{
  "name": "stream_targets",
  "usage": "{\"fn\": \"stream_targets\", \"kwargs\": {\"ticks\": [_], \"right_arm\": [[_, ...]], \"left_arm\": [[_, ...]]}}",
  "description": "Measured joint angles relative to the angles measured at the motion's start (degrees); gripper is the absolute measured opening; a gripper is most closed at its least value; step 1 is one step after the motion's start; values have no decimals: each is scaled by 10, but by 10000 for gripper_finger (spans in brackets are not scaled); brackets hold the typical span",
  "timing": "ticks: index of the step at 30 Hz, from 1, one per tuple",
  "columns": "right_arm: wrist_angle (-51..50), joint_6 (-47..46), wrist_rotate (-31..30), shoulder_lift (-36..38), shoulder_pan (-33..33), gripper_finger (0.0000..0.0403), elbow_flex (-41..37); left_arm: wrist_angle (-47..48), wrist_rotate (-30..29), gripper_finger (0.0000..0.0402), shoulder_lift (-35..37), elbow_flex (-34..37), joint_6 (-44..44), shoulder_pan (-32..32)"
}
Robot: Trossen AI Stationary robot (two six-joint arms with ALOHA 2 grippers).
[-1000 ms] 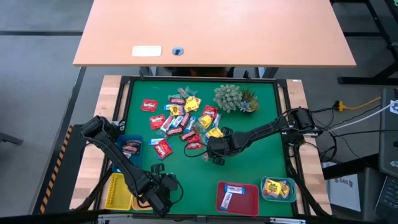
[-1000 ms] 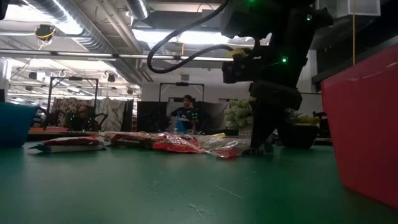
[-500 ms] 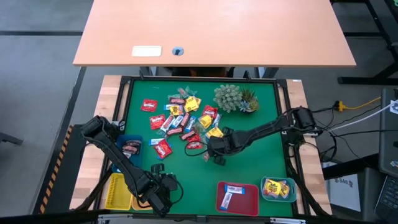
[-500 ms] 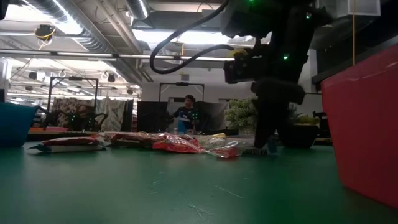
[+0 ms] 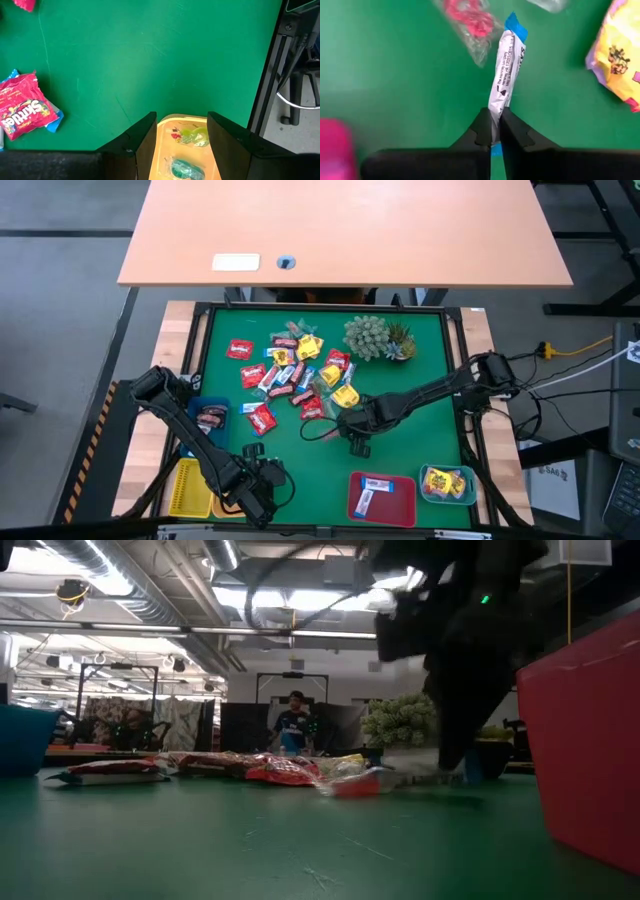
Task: Sort candy
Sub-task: Put the blue chocolate into the red bin
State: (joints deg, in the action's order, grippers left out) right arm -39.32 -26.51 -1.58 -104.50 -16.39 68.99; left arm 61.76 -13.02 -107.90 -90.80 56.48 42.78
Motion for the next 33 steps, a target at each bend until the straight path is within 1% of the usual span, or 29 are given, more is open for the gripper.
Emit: {"fn": "stream_targets", "kwargs": {"ticks": [4,9,14,17,21,24,27,33], "right_arm": [[0,-1,10,33,-17,8,0],[2,-32,54,73,-48,11,0],[13,-64,104,110,-100,11,0],[42,-82,131,127,-136,16,0],[87,-102,158,132,-184,17,0],[101,-107,161,132,-214,21,0],[94,-108,142,132,-230,29,0],[93,-108,139,132,-237,51,0]], "left_arm": [[-1,0,160,0,0,0,0],[-2,0,160,0,0,0,0],[-2,0,160,0,0,0,0],[-6,0,160,0,0,0,0],[-13,-1,160,0,0,0,0],[-13,-10,160,0,0,0,0],[-13,-20,160,0,0,-1,0],[-15,-26,160,0,0,-1,0]]}}
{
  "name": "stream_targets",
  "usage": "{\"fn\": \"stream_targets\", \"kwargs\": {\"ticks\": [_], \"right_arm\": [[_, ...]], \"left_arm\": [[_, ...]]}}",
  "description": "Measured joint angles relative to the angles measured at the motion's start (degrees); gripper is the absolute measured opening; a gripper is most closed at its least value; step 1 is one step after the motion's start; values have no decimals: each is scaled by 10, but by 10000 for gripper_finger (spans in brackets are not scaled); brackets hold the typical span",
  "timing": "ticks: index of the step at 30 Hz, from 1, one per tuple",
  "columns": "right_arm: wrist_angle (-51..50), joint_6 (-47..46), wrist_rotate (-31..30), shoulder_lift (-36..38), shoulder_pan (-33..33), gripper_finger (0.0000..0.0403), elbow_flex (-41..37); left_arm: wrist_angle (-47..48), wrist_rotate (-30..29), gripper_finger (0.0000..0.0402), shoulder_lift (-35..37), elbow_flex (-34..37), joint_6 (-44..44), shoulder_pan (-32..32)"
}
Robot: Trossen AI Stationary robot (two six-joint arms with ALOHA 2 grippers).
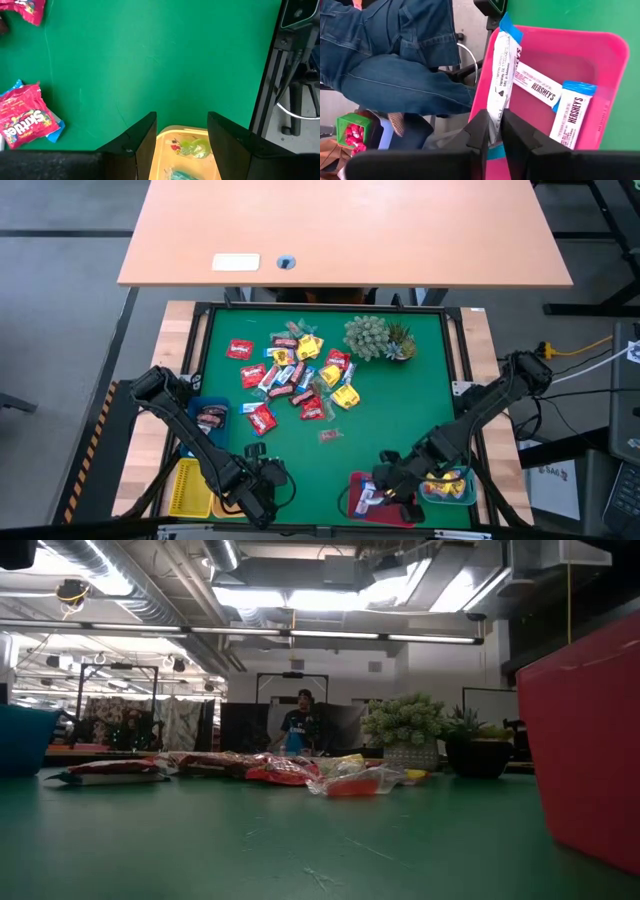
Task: Sort candy
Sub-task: Put the blue chocolate into the red bin, then put the transparent candy into the orange bin
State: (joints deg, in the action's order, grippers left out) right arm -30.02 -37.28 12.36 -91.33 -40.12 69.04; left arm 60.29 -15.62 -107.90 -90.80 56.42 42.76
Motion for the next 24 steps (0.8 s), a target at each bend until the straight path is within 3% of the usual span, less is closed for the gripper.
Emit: {"fn": "stream_targets", "kwargs": {"ticks": [14,20,24], "right_arm": [[0,2,-15,0,0,176,0],[0,38,-91,0,0,193,0],[0,73,-121,0,0,193,0]], "left_arm": [[0,0,160,0,0,0,0],[0,-24,160,0,0,0,0],[-14,-91,160,0,0,-1,-3]]}}
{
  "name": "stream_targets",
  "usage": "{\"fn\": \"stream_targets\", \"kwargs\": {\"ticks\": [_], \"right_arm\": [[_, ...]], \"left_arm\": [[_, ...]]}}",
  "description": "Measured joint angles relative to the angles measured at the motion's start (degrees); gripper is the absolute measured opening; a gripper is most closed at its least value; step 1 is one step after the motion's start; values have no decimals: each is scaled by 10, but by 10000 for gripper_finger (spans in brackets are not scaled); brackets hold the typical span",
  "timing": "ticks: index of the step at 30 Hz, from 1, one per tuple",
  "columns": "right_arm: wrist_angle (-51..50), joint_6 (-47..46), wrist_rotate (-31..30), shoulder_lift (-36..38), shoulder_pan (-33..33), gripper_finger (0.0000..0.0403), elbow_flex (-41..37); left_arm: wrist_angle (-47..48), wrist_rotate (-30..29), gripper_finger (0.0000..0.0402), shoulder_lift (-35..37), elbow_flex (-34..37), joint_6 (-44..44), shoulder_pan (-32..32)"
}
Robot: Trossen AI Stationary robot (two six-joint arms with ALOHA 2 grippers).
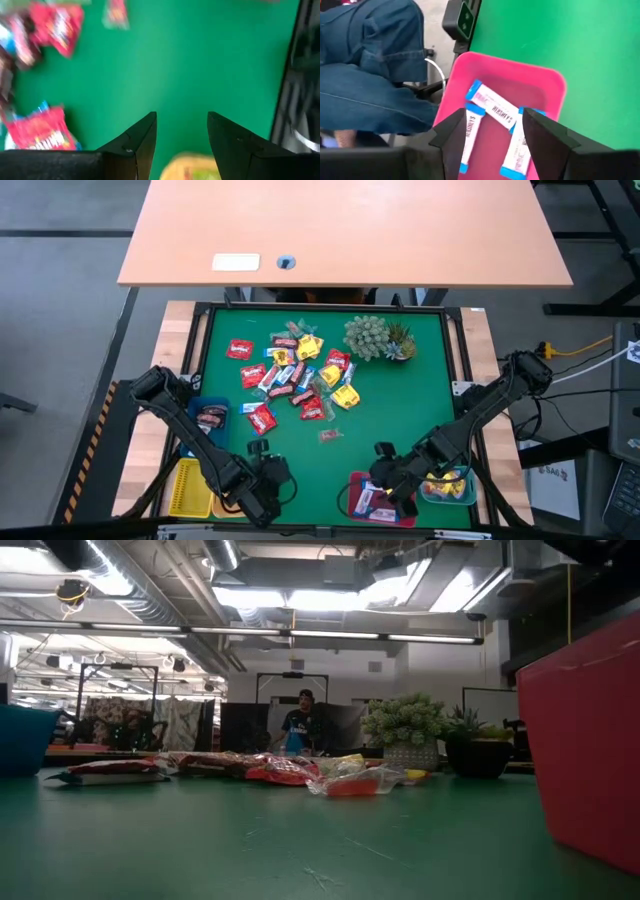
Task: Sort candy
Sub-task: Put the transparent candy into the orange bin
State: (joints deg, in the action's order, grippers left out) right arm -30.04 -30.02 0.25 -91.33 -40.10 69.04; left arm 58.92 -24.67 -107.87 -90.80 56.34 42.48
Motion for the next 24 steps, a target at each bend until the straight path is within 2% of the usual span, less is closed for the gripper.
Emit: {"fn": "stream_targets", "kwargs": {"ticks": [5,8,16,24], "right_arm": [[0,7,-12,0,0,193,0],[0,7,-12,0,0,193,0],[0,7,-12,0,0,193,0],[0,7,-12,0,0,193,0]], "left_arm": [[-56,-119,160,-9,0,-11,-20],[-99,-150,160,-22,0,-56,-39],[-207,-146,160,-62,0,-196,-103],[-214,-71,165,-89,0,-210,-173]]}}
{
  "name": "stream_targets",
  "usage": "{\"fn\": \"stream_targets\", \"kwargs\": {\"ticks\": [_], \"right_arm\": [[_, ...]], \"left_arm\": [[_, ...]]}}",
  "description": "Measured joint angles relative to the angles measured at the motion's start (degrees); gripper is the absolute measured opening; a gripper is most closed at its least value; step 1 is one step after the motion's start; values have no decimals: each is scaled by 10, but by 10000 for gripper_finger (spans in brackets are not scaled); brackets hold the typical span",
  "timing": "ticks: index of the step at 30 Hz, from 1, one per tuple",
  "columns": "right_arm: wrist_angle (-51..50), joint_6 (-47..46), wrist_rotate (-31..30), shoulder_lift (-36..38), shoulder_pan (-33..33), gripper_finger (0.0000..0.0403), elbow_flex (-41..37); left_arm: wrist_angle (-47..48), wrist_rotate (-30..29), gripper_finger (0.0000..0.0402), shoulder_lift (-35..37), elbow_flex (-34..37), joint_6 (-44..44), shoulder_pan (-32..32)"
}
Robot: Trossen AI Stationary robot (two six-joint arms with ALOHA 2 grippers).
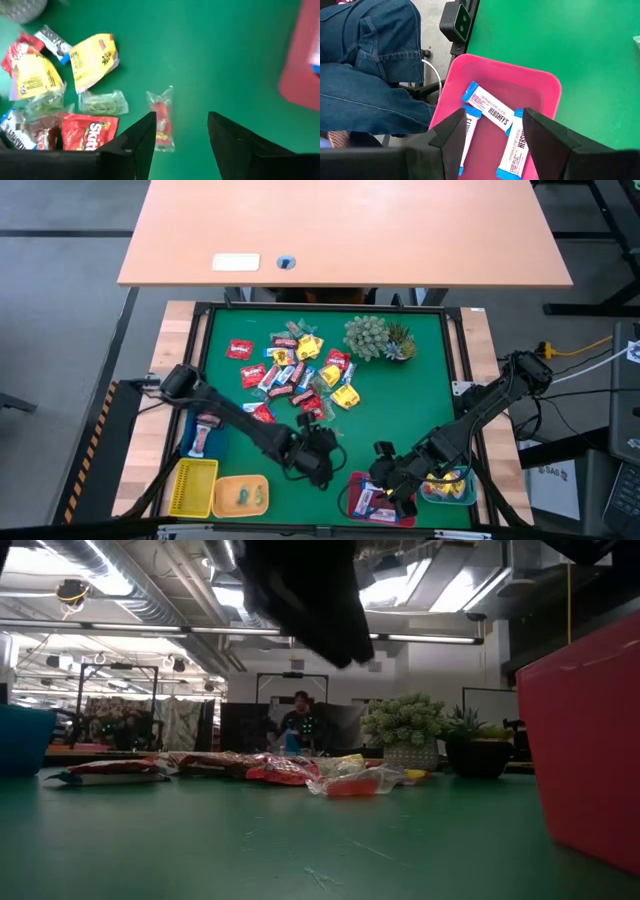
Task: Sort candy
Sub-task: Put the transparent candy into the orange bin
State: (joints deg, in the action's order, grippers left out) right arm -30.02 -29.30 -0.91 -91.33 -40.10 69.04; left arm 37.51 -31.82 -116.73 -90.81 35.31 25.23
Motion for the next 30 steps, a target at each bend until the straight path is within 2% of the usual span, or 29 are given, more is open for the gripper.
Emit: {"fn": "stream_targets", "kwargs": {"ticks": [10,16,23,27,30], "right_arm": [[-1,0,5,0,0,193,0],[0,0,5,0,0,193,0],[-1,0,5,0,0,193,0],[-1,0,5,0,0,193,0],[-1,0,5,0,0,193,0]], "left_arm": [[-21,80,205,-50,0,-29,-61],[-25,91,209,-79,0,-30,-83],[-29,110,204,-89,0,-31,-101],[-29,144,187,-92,-1,-28,-107],[-30,149,166,-94,-1,-29,-107]]}}
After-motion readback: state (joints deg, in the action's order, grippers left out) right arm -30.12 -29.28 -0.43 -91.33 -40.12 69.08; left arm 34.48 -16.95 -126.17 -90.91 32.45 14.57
